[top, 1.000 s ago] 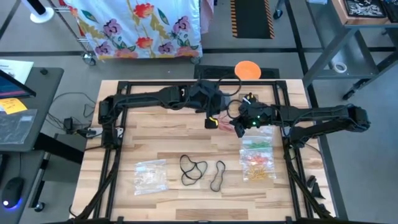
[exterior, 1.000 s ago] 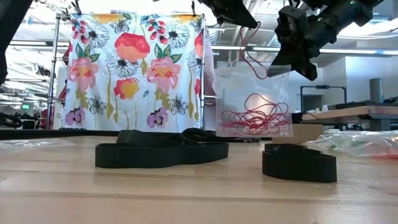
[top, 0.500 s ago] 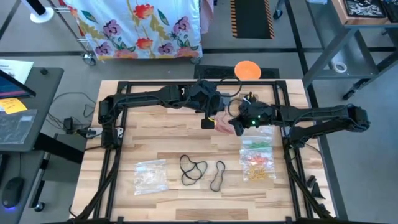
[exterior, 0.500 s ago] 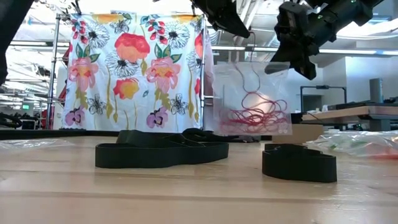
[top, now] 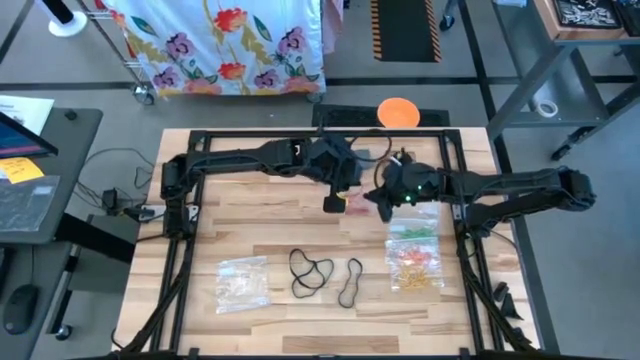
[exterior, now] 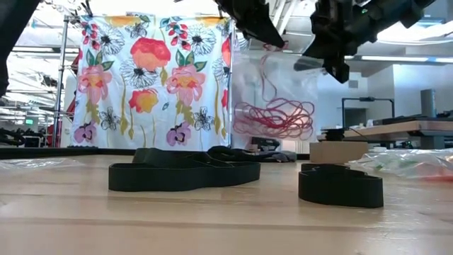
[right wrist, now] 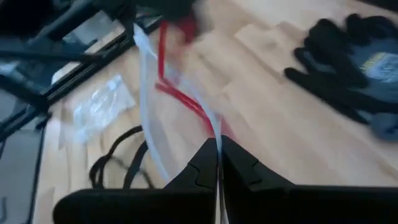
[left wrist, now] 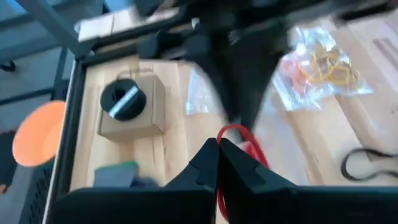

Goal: Sort rubber bands
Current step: Put the red rubber band into the transparent zip bag, then close the transparent zip bag containing the red rubber bands

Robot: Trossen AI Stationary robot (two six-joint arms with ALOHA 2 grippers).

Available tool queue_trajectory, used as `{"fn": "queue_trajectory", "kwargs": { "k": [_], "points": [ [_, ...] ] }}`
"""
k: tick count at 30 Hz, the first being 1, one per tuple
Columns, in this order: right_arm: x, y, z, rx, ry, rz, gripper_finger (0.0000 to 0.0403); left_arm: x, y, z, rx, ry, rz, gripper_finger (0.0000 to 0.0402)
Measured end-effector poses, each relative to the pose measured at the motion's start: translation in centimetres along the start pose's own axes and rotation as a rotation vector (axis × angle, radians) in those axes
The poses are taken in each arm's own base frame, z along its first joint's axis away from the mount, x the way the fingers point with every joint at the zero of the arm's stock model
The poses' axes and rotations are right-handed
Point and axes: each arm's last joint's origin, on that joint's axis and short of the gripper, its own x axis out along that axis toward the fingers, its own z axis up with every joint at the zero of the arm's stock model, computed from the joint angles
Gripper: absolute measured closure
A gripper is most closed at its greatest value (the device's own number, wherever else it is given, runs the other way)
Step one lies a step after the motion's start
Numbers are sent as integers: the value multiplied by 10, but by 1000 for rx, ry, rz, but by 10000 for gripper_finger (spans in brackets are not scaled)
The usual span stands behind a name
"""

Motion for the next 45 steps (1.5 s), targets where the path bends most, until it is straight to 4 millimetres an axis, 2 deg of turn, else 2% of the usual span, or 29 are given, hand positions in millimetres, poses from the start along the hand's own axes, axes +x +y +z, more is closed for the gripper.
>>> {"fn": "queue_trajectory", "kwargs": {
  "k": [10, 14, 23, 27, 32, 36, 39, 45],
  "points": [
    [0, -5, -2, 161, 23, -37, 391, 4, -13, 2, 26, 11, -29, 401],
    [0, -7, -1, 174, 19, -44, 391, 4, -13, 2, 14, 13, -28, 401],
    [0, -7, -1, 172, 23, -43, 391, 27, -15, -16, 13, 51, -27, 401],
    [0, -7, -1, 170, 21, -45, 391, 40, -14, -18, 19, 54, 50, 400],
    [0, -7, -1, 166, 20, -46, 391, 38, -11, -15, 29, 47, 113, 364],
    [0, -7, -1, 163, 20, -46, 391, 37, -10, -16, -22, 65, 160, 312],
    [0, -7, -1, 163, 21, -46, 391, 35, -15, -20, -124, 123, 125, 281],
    [0, -8, -1, 160, 23, -47, 391, 27, -21, -19, -65, 204, 72, 270]
  ]
}}
